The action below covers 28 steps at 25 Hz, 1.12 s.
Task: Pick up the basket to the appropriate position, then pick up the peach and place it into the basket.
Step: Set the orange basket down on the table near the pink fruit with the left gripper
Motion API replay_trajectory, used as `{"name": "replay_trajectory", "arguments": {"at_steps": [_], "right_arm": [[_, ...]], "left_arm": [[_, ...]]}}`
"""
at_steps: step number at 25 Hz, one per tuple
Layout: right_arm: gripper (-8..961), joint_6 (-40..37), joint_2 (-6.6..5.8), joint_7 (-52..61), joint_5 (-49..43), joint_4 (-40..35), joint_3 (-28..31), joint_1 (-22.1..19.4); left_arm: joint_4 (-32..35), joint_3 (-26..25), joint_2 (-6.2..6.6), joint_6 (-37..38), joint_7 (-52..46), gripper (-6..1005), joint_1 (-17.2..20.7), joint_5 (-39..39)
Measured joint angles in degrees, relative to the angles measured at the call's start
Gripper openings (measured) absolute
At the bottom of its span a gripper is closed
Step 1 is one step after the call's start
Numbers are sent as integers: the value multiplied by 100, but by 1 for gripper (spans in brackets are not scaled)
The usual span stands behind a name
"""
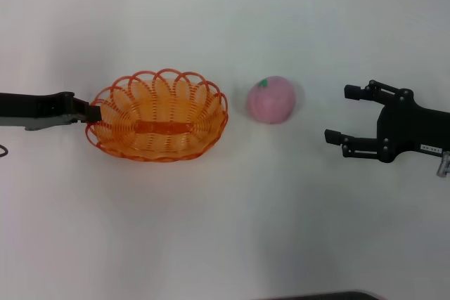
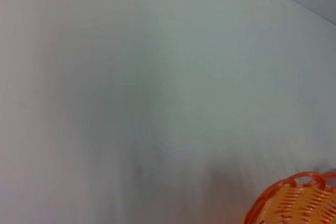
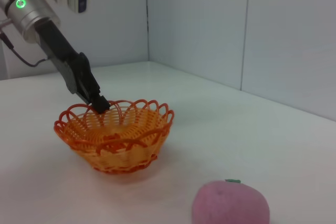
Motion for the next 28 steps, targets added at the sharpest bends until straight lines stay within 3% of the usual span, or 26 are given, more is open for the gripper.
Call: {"name": "replay_trajectory", "arguments": {"at_steps": [28], "right_arm": [[920,7,0,0,0,0,-5,6]], "left_arm": [[-164,82,-26,-407,-12,63,61,-34]]}}
